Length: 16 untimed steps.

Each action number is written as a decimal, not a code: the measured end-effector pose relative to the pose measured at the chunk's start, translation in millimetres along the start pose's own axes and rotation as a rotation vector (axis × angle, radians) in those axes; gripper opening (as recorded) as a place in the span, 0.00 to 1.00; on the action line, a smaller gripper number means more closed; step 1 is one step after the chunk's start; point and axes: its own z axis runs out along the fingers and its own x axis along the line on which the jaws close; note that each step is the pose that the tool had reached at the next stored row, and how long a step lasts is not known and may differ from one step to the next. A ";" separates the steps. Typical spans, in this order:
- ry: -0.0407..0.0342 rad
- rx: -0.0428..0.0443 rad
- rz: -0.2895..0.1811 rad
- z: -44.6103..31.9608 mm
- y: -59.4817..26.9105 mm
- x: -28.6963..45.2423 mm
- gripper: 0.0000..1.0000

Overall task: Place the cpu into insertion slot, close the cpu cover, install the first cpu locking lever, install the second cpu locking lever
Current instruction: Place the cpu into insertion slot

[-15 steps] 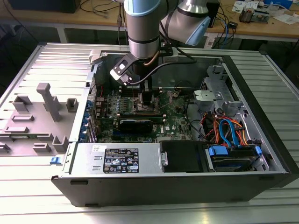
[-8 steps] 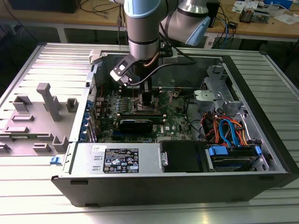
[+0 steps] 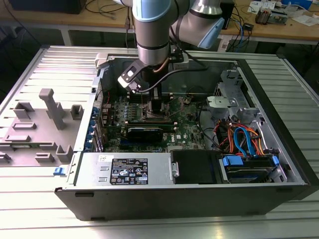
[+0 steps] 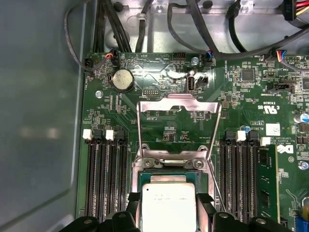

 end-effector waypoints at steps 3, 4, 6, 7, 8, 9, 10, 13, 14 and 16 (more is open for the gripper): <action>-0.0015 0.0001 0.000 2.7 -0.6 0.1 0.55; -0.0017 0.0002 0.001 3.2 -0.8 0.1 0.55; -0.0023 0.0000 0.009 5.5 -1.2 0.1 0.55; -0.0024 0.0001 0.009 5.9 -1.2 0.1 0.55; -0.0024 0.0004 0.009 6.3 -1.3 -0.1 0.55; -0.0023 0.0005 0.009 8.7 -2.3 -2.5 0.55; -0.0029 0.0006 0.013 10.2 -2.8 -3.1 0.55; -0.0030 0.0005 0.015 11.2 -2.9 -3.1 0.55; -0.0030 0.0005 0.016 11.2 -2.9 -3.1 0.55; -0.0031 0.0005 0.015 11.2 -2.9 -3.1 0.55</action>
